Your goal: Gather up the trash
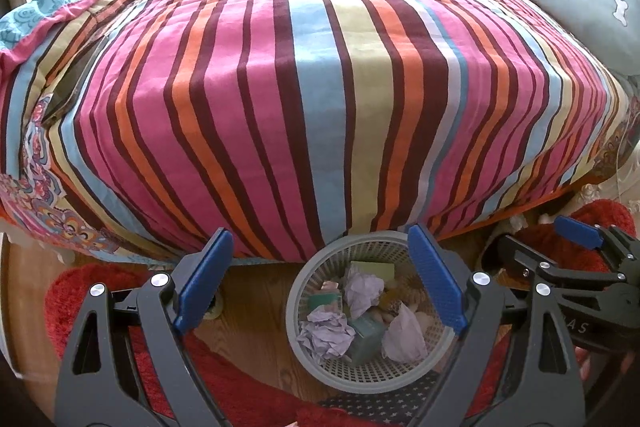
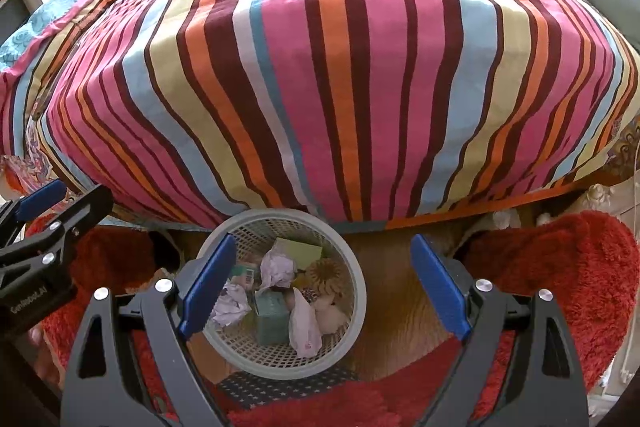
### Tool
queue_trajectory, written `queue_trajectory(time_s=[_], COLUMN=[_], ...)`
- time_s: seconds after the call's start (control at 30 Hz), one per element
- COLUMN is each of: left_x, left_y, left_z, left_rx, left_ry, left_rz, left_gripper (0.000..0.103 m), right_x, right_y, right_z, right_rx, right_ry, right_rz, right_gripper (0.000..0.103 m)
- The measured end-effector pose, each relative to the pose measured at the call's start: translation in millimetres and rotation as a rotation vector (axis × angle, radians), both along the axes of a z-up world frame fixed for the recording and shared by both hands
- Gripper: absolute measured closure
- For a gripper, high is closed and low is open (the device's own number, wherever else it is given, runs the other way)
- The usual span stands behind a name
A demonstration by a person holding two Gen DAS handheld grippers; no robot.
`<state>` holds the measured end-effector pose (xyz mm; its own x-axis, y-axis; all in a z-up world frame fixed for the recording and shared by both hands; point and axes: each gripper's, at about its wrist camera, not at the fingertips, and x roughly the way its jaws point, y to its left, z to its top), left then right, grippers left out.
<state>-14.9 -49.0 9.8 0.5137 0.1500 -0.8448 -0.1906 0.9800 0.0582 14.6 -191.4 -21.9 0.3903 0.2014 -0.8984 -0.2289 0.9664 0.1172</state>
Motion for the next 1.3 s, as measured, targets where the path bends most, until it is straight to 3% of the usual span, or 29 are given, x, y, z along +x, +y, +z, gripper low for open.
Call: queue_trajectory(time_s=[0.47, 0.9, 1.3], left_x=[-1, -8, -5], left_y=[-4, -11, -8], left_z=[-9, 0, -7], left_rx=[-0.021, 0.02, 0.015], left_ry=[0.016, -0.051, 0.004], left_rz=[-0.014, -0.039, -0.03], left_gripper=[0.016, 0.016, 0.016], right_x=[-1, -3, -4], right_y=[1, 2, 3], right_z=[-4, -9, -12], right_rx=[-0.01, -0.018, -0.018], right_ry=[0.003, 0.012, 0.019], right_rz=[-0.005, -0.014, -0.014], right_gripper=[0.019, 0.019, 0.019])
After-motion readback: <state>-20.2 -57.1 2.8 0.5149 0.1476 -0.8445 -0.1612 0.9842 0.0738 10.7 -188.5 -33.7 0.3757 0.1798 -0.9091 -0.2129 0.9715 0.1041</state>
